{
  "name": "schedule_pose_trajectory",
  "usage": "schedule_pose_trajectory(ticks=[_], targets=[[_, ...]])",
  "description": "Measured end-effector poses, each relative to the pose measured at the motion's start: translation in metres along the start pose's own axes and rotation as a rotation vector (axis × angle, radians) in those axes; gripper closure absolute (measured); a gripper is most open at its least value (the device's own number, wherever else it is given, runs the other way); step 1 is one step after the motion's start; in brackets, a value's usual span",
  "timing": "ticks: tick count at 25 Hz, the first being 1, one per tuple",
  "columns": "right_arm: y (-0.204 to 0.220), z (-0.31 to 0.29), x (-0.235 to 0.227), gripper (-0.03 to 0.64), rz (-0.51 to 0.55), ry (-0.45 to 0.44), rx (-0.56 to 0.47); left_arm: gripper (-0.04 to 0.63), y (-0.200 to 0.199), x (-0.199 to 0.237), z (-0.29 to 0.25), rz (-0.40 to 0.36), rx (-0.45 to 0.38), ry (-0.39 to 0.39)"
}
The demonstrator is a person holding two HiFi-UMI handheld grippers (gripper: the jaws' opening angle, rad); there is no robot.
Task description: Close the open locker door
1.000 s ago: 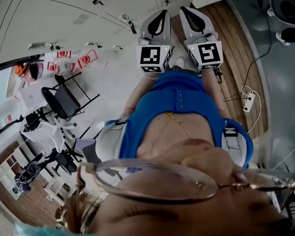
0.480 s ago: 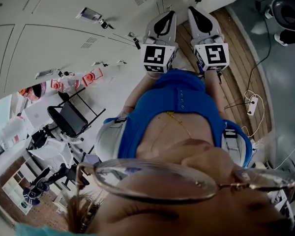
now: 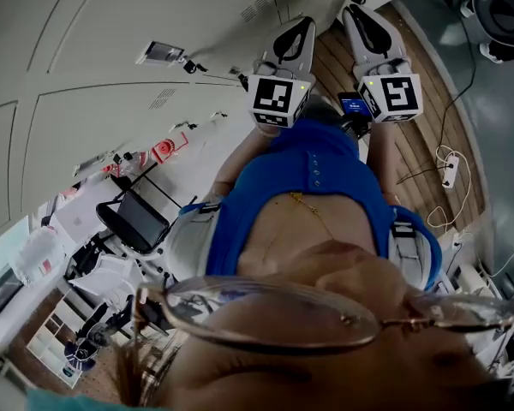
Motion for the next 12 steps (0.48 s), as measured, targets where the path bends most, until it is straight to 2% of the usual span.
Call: schedule_pose_trajectory(ticks=[5, 8, 12], targets=[[-0.005, -0.005, -0.014, 0.519, -0.088, -0.073, -0.027, 0.595, -0.001, 0.011, -0.007, 0.025, -0.003, -0.042], [-0.009, -0.013, -0.020, 0.490, -0.085, -0.139, -0.018, 0.595, -0.006, 0.014, -0.013, 0.032, -0.017, -0.087], [-0.012, -0.026, -0.023, 0.485, -0.070, -0.223, -0.002, 0.595, -0.012, 0.013, -0.021, 0.028, -0.030, -0.127]])
Point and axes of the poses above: the fingertips, and each gripper's own axes: z backward along the fingers, x to its left, y out of its underside, the point moved 3 cm from there along z, backward along the fingers, and after that the axes turned 11 degrees about -x, right-handed, at the moved point
